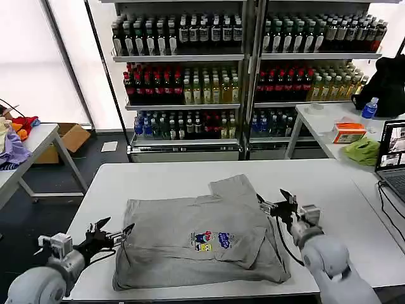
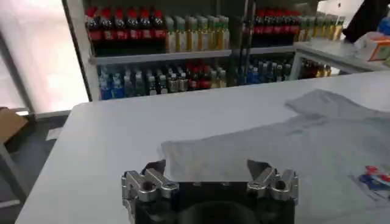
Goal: Fold and organize the clothes.
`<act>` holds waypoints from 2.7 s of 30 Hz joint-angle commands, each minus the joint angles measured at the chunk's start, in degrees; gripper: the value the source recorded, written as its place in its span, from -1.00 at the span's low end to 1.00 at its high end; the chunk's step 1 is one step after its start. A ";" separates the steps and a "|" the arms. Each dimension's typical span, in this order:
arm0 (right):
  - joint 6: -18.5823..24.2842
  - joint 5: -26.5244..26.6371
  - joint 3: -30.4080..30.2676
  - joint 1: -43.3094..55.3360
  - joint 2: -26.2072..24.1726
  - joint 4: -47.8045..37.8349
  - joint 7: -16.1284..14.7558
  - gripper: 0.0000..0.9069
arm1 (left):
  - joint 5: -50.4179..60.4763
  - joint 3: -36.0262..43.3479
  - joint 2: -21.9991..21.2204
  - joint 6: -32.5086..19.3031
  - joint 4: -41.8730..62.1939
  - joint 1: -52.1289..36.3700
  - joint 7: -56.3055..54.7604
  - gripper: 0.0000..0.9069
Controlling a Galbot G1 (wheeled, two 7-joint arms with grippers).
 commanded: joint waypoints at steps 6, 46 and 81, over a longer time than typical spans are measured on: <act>-1.23 -1.70 -8.75 22.65 5.77 -28.76 -6.15 1.00 | 0.72 14.49 1.47 -1.44 27.76 -25.53 4.02 1.00; -1.08 14.05 -8.31 17.07 7.07 -22.91 -2.57 -1.00 | -0.69 14.98 -0.92 -2.02 26.37 -21.61 7.78 -0.96; -0.32 23.78 11.49 -26.53 -1.48 24.62 1.08 -1.00 | -6.26 -2.78 0.26 -5.22 -7.29 8.16 -5.36 -0.98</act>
